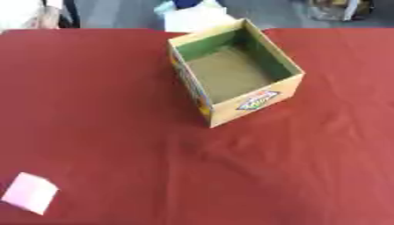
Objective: Pick up objects on the table and place them in the box.
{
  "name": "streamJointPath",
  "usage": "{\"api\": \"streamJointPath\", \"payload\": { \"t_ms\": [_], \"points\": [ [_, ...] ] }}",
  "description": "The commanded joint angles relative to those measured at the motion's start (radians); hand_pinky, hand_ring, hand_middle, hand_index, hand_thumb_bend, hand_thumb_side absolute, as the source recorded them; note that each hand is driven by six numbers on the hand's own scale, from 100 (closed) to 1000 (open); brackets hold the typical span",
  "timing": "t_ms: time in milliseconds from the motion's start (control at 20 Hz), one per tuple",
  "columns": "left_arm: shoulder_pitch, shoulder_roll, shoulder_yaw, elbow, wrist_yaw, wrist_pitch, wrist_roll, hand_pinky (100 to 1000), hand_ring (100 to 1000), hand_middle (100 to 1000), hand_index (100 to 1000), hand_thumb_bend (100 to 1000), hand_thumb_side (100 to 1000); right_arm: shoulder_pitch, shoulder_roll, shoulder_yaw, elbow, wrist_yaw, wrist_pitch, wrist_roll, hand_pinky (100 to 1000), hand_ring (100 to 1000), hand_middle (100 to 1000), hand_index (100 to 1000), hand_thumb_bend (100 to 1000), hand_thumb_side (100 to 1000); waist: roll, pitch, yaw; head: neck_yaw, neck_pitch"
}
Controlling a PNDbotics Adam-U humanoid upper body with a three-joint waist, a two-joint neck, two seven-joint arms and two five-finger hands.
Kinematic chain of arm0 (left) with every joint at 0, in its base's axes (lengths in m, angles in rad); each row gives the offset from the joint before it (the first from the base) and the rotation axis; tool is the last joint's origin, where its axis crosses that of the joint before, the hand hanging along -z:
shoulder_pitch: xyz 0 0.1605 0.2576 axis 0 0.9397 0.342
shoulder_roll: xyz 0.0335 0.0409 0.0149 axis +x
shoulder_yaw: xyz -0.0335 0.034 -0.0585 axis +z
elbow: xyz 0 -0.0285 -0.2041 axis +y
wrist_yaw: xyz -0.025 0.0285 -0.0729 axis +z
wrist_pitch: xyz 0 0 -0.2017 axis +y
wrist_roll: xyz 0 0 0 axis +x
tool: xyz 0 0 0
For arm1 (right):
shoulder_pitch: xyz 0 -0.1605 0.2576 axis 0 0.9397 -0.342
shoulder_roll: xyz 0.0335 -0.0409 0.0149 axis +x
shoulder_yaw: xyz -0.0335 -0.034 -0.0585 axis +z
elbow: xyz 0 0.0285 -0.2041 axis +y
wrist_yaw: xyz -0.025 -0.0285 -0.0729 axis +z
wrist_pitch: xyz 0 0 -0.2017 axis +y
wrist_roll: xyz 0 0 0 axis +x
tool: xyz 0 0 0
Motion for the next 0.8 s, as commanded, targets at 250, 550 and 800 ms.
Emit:
{"api": "streamJointPath", "payload": {
  "t_ms": [250, 550, 800],
  "points": [
    [0.085, 0.251, -0.025, -0.014, -0.103, 0.018, -0.011, 690, 685, 703, 805, 216, 882, -0.004, -0.035, -0.005, -0.015, -0.002, 0.001, 0.004, 845, 765, 730, 791, 100, 1000, 0.012, -0.02, 0.004, -0.024, 0.006],
    [0.191, 0.406, -0.064, -0.014, -0.186, 0.072, -0.021, 689, 681, 701, 810, 192, 883, 0.0, -0.045, -0.005, -0.015, 0.0, 0.001, 0.005, 846, 766, 730, 791, 100, 1000, 0.021, -0.023, 0.007, -0.032, 0.013],
    [0.265, 0.491, -0.078, -0.014, -0.252, 0.099, -0.055, 705, 698, 719, 829, 206, 897, 0.011, -0.054, -0.003, -0.015, 0.002, 0.004, 0.006, 846, 766, 730, 791, 100, 1000, 0.032, -0.029, 0.018, -0.04, 0.022]
  ]
}}
